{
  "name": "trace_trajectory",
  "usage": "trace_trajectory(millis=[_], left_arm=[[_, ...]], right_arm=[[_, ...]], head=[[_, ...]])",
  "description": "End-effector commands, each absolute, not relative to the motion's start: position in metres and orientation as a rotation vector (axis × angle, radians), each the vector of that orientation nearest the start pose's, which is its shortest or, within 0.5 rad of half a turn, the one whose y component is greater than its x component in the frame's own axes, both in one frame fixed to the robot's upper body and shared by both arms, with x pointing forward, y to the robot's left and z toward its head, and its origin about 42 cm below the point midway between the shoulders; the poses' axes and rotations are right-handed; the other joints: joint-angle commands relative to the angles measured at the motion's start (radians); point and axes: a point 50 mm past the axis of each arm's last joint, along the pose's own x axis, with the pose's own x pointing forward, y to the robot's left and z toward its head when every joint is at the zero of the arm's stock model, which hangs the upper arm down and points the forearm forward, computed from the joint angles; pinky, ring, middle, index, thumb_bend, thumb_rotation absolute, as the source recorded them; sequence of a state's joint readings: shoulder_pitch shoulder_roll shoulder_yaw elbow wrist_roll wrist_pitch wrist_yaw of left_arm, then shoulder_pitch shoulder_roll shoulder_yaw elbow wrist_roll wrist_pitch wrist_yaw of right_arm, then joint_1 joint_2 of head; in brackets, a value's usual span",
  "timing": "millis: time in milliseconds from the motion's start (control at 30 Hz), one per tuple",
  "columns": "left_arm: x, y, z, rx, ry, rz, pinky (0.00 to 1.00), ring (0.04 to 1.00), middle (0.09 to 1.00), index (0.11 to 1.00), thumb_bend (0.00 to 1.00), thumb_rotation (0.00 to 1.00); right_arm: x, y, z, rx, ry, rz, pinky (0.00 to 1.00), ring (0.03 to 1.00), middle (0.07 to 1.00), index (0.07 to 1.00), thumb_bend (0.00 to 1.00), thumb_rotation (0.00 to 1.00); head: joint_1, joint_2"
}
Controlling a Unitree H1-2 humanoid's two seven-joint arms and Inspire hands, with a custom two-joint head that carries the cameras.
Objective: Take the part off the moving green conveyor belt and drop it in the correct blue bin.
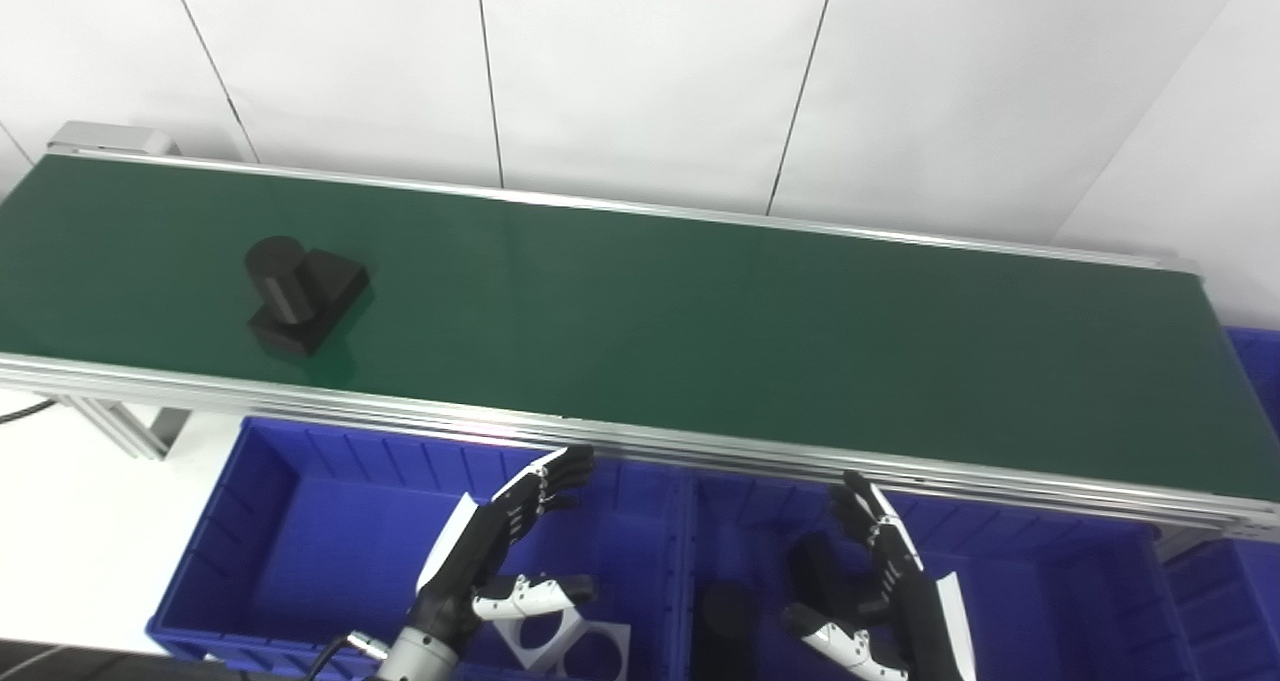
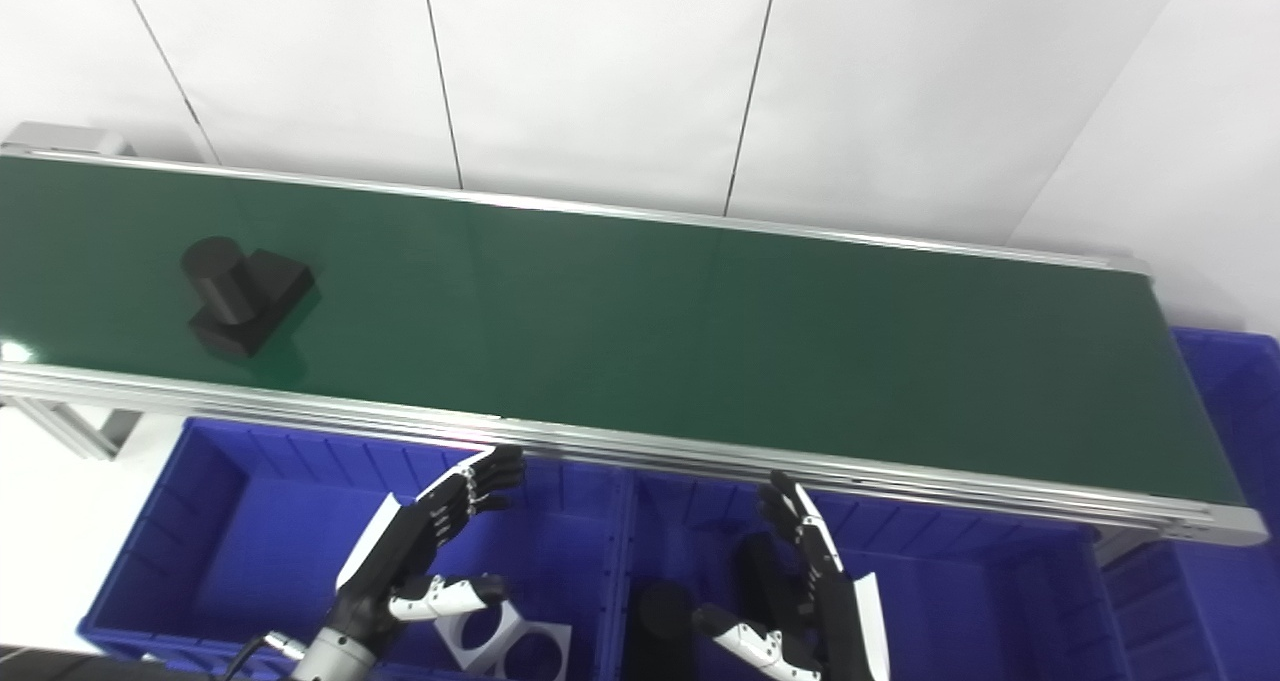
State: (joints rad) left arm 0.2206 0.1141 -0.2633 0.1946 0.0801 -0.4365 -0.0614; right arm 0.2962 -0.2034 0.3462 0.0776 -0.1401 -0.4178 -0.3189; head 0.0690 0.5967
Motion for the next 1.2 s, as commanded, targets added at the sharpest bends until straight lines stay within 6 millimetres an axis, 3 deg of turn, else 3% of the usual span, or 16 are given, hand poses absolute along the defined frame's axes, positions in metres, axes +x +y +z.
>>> trace_trajectory(millis=[0,667,900,1167], left_arm=[[0.189,0.185,0.027,0.146,-0.087,-0.31,0.8,0.85,0.858,0.843,0.95,0.54],[0.188,0.178,0.016,0.196,-0.074,-0.293,0.79,0.848,0.852,0.836,0.98,0.57],[0.189,0.176,0.014,0.197,-0.073,-0.286,0.79,0.844,0.848,0.829,1.0,0.56],[0.19,0.175,0.014,0.202,-0.078,-0.286,0.8,0.844,0.844,0.826,1.0,0.56]], right_arm=[[0.161,-0.212,0.041,-0.192,-0.138,0.041,0.86,0.845,0.856,0.903,0.85,0.47],[0.162,-0.218,0.042,-0.173,-0.132,0.032,0.88,0.871,0.849,0.903,0.87,0.43],[0.166,-0.218,0.047,-0.169,-0.153,0.021,0.86,0.849,0.838,0.888,0.89,0.43],[0.184,-0.215,0.068,-0.174,-0.248,0.047,0.86,0.842,0.847,0.895,0.89,0.45]], head=[[0.0,-0.003],[-0.002,-0.096],[-0.002,-0.107],[-0.01,-0.104]])
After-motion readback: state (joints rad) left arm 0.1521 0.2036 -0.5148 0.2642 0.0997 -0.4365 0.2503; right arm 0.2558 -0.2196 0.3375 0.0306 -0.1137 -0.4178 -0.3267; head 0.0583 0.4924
